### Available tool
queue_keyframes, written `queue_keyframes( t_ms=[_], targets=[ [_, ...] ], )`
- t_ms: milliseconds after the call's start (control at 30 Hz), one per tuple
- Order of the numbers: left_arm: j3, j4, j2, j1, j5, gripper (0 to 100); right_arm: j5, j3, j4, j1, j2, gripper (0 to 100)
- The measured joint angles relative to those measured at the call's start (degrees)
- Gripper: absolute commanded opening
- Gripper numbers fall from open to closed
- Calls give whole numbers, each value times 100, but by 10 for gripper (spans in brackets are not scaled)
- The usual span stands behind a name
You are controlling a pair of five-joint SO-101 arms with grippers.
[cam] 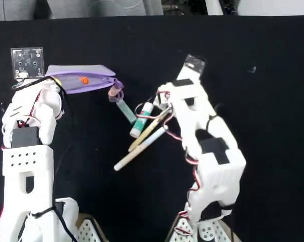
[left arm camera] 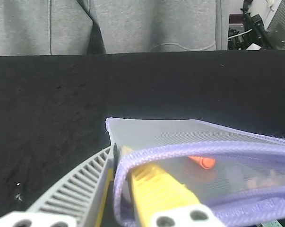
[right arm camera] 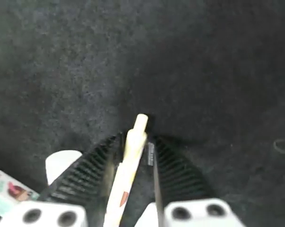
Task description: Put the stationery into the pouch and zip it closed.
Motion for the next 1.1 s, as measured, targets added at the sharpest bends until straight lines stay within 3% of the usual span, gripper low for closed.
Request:
queue_keyframes(
  t_ms=[133, 533, 700, 1100],
  targets=[
    [0, 0, 0, 0, 0, 28, 378, -519, 431, 0, 343, 11],
    [0, 0, 0, 0, 0, 28, 492, -1363, 1415, 132, 545, 11],
    [0, 0, 0, 0, 0, 28, 554, -1371, 1424, 167, -185, 11],
    [0, 0, 0, 0, 0, 28, 1477, -1371, 1363, 114, -2629, 11]
  ],
)
